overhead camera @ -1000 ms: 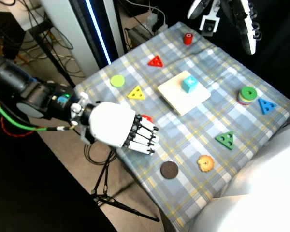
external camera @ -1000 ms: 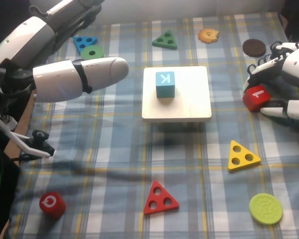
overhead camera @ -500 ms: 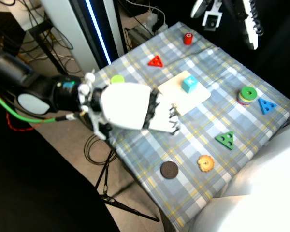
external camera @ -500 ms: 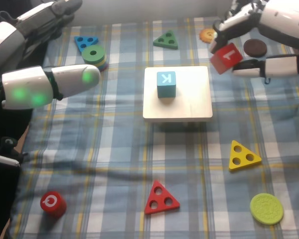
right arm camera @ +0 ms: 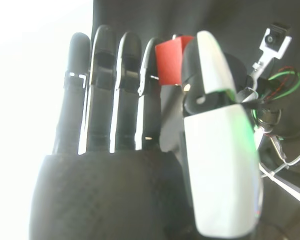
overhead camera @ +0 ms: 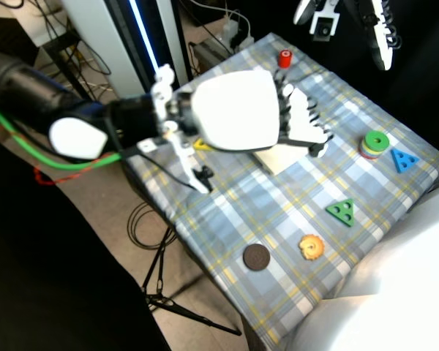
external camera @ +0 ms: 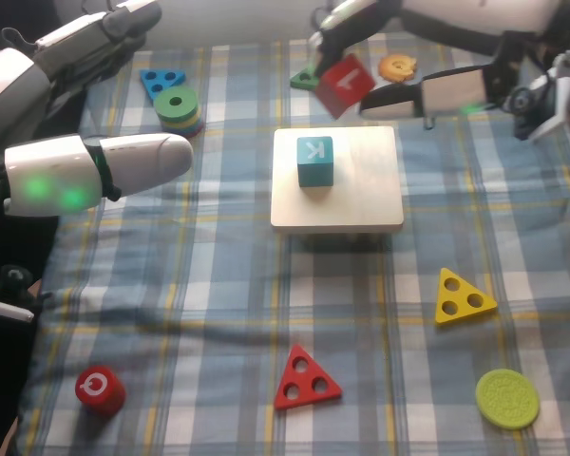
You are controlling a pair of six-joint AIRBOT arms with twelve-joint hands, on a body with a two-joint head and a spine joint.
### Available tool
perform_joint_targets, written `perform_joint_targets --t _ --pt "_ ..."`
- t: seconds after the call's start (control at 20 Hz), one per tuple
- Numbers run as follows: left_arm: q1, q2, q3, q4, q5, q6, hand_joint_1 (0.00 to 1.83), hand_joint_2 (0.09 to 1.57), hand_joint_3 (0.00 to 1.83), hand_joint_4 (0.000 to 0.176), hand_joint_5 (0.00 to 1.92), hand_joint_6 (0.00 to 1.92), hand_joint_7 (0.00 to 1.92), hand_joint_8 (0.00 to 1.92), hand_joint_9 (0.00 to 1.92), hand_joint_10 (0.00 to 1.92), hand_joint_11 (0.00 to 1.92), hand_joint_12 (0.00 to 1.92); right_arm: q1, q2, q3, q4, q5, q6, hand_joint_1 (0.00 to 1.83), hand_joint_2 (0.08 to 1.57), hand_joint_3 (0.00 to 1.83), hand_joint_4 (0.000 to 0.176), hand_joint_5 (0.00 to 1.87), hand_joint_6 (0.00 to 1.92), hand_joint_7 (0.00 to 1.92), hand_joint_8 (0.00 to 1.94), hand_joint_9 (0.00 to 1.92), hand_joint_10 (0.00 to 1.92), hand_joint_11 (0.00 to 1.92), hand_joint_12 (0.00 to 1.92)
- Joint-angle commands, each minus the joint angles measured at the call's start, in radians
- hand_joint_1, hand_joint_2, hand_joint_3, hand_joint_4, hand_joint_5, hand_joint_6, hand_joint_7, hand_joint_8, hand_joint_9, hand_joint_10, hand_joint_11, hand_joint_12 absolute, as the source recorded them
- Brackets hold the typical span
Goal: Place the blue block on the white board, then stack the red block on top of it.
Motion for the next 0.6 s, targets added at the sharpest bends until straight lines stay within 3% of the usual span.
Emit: perform_joint_targets --t 0.0,0.05,0.1,0.15,0.2,0.3,0.35,0.4,0.45,0.5,0.55 --pt "-0.010 0.004 0.000 0.011 -0.112 -0.012 0.73 0.87 0.00 0.102 0.22 0.00 0.21 0.00 0.17 0.00 0.00 0.43 0.022 -0.005 0.008 0.040 0.090 0.012 1.08 1.10 0.00 0.039 1.01 0.93 0.89 0.00 0.84 0.01 0.24 1.16" --pt "-0.010 0.004 0.001 0.011 -0.110 -0.012 0.74 0.87 0.00 0.104 0.21 0.00 0.21 0.00 0.17 0.00 0.00 0.43 0.026 -0.013 0.013 0.030 0.088 0.018 1.07 1.09 0.00 0.075 1.02 0.92 0.90 0.01 0.87 0.02 0.25 1.26" --pt "-0.010 0.004 0.003 0.011 -0.107 -0.012 0.74 0.87 0.00 0.104 0.21 0.00 0.21 0.00 0.17 0.00 0.00 0.43 0.029 -0.023 0.020 0.018 0.087 0.024 1.07 1.09 0.00 0.075 1.02 0.92 0.90 0.01 0.87 0.02 0.25 1.26" --pt "-0.010 0.003 0.005 0.011 -0.103 -0.012 0.75 0.88 0.00 0.110 0.21 0.00 0.20 0.00 0.17 0.00 0.00 0.42 0.031 -0.035 0.025 0.006 0.086 0.028 1.06 1.09 0.00 0.095 1.01 0.94 0.89 0.00 0.92 0.05 0.31 1.39" --pt "-0.010 0.003 0.006 0.011 -0.102 -0.012 0.77 0.88 0.00 0.109 0.22 0.00 0.20 0.00 0.17 0.00 0.00 0.40 0.032 -0.039 0.027 0.003 0.086 0.029 1.05 1.10 0.00 0.107 1.00 0.95 0.87 0.00 0.91 0.05 0.31 1.38" --pt "-0.010 0.003 0.008 0.009 -0.100 -0.012 0.78 0.87 0.00 0.110 0.23 0.00 0.21 0.00 0.17 0.00 0.00 0.40 0.032 -0.047 0.029 -0.006 0.082 0.029 1.06 1.10 0.00 0.106 1.00 0.95 0.87 0.00 0.89 0.05 0.28 1.37" --pt "-0.009 0.003 0.007 0.009 -0.100 -0.012 0.78 0.88 0.00 0.097 0.23 0.00 0.21 0.00 0.18 0.00 0.00 0.42 0.032 -0.049 0.029 -0.010 0.079 0.029 1.06 1.09 0.00 0.107 1.01 0.94 0.89 0.01 0.84 0.03 0.21 1.25" --pt "-0.008 0.003 0.007 0.009 -0.099 -0.012 0.78 0.88 0.00 0.098 0.24 0.00 0.21 0.00 0.18 0.00 0.00 0.42 0.032 -0.052 0.030 -0.014 0.074 0.029 1.06 1.10 0.00 0.096 1.00 0.95 0.90 0.01 0.83 0.03 0.20 1.23" --pt "-0.007 0.003 0.006 0.009 -0.099 -0.012 0.78 0.88 0.00 0.101 0.24 0.00 0.21 0.00 0.17 0.00 0.00 0.42 0.032 -0.055 0.031 -0.016 0.070 0.029 1.05 1.10 0.00 0.116 0.99 0.96 0.88 0.01 0.81 0.02 0.19 1.21" --pt "-0.007 0.003 0.006 0.009 -0.099 -0.012 0.78 0.89 0.00 0.100 0.23 0.00 0.21 0.00 0.18 0.00 0.00 0.42 0.031 -0.057 0.032 -0.019 0.066 0.029 1.05 1.10 0.00 0.119 0.99 0.97 0.87 0.00 0.81 0.02 0.19 1.20" --pt "-0.006 0.003 0.006 0.009 -0.100 -0.012 0.78 0.89 0.00 0.109 0.23 0.00 0.20 0.00 0.17 0.00 0.00 0.40 0.031 -0.061 0.033 -0.023 0.060 0.029 1.05 1.10 0.00 0.108 0.99 0.97 0.87 0.00 0.81 0.02 0.19 1.19"
